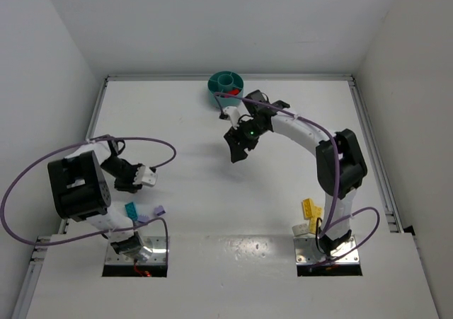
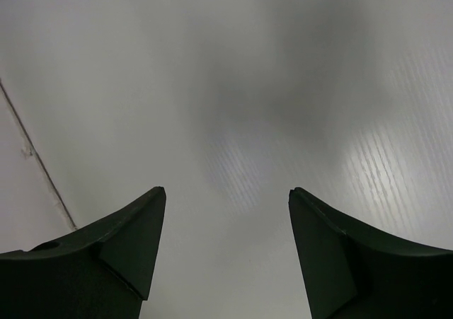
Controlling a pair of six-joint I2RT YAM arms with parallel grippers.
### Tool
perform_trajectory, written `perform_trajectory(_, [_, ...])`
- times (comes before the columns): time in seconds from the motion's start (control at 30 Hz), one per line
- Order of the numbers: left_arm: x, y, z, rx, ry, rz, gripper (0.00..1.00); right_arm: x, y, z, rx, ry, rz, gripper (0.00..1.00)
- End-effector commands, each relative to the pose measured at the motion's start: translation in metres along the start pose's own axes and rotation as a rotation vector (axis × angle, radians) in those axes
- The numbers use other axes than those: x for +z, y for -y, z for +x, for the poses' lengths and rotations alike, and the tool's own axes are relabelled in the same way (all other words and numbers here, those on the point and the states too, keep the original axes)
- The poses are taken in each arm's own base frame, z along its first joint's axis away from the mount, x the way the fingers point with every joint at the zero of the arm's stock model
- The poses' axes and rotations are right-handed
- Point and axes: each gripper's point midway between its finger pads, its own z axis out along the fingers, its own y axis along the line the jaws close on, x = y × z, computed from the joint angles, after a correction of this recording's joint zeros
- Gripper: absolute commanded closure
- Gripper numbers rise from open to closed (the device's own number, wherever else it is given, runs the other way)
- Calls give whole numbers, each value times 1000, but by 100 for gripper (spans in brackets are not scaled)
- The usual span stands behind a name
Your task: Sort the legos into containers by color
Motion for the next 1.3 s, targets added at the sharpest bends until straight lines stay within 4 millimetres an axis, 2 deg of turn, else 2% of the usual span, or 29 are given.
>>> perform_trajectory(0.0, [-16, -50, -29, 31, 103, -129, 64, -32, 1, -19, 59, 90, 74, 30])
perform_trajectory(0.07, [-27, -74, -49, 10, 163, -181, 64, -45, 12, -19, 106, 119, 143, 33])
perform_trajectory(0.1, [-38, -101, -75, -31, 230, -224, 67, -57, 16, -16, 164, 141, 173, 33])
perform_trajectory(0.13, [-43, -115, -88, -62, 266, -241, 69, -63, 20, -14, 193, 155, 201, 35])
perform_trajectory(0.17, [-47, -130, -102, -163, 312, -258, 70, -68, 30, -8, 228, 161, 251, 35])
perform_trajectory(0.2, [-55, -157, -131, -154, 378, -272, 73, -83, 38, -7, 277, 195, 297, 35])
perform_trajectory(0.23, [-67, -171, -148, -171, 412, -301, 74, -90, 45, -2, 306, 199, 331, 35])
perform_trajectory(0.27, [-61, -184, -159, -221, 441, -286, 76, -97, 56, 4, 332, 204, 379, 35])
perform_trajectory(0.3, [-66, -206, -173, -336, 488, -318, 80, -105, 63, 6, 345, 214, 406, 35])
perform_trajectory(0.33, [-77, -228, -203, -335, 538, -347, 82, -118, 77, 14, 376, 229, 456, 35])
perform_trajectory(0.4, [-79, -265, -231, -447, 620, -394, 83, -130, 88, 19, 403, 246, 483, 35])
perform_trajectory(0.43, [-77, -275, -252, -451, 635, -414, 85, -139, 98, 26, 433, 255, 505, 35])
perform_trajectory(0.47, [-88, -291, -269, -447, 670, -455, 85, -140, 102, 33, 450, 251, 511, 35])
perform_trajectory(0.5, [-91, -309, -295, -451, 716, -490, 85, -150, 107, 36, 455, 264, 531, 35])
perform_trajectory(0.53, [-82, -313, -302, -466, 725, -484, 85, -153, 110, 38, 463, 267, 537, 35])
perform_trajectory(0.57, [-91, -324, -316, -452, 752, -511, 85, -155, 112, 40, 471, 269, 542, 35])
perform_trajectory(0.63, [-94, -341, -335, -486, 805, -541, 85, -162, 114, 41, 468, 281, 546, 35])
perform_trajectory(0.7, [-94, -368, -341, -534, 822, -615, 85, -164, 116, 42, 475, 287, 543, 35])
perform_trajectory(0.73, [-92, -374, -347, -581, 839, -619, 85, -167, 119, 45, 486, 291, 551, 35])
perform_trajectory(0.77, [-90, -389, -344, -618, 837, -652, 85, -169, 120, 46, 491, 297, 545, 35])
perform_trajectory(0.9, [-95, -412, -350, -669, 905, -720, 85, -169, 124, 47, 500, 309, 528, 35])
perform_trajectory(1.0, [-90, -419, -339, -729, 912, -772, 85, -164, 125, 45, 511, 309, 505, 35])
perform_trajectory(1.03, [-91, -420, -345, -724, 931, -783, 85, -169, 128, 44, 513, 320, 514, 35])
perform_trajectory(1.07, [-88, -421, -341, -735, 923, -797, 85, -165, 128, 45, 516, 315, 501, 35])
perform_trajectory(1.27, [-92, -424, -348, -754, 939, -842, 85, -164, 127, 41, 522, 324, 482, 35])
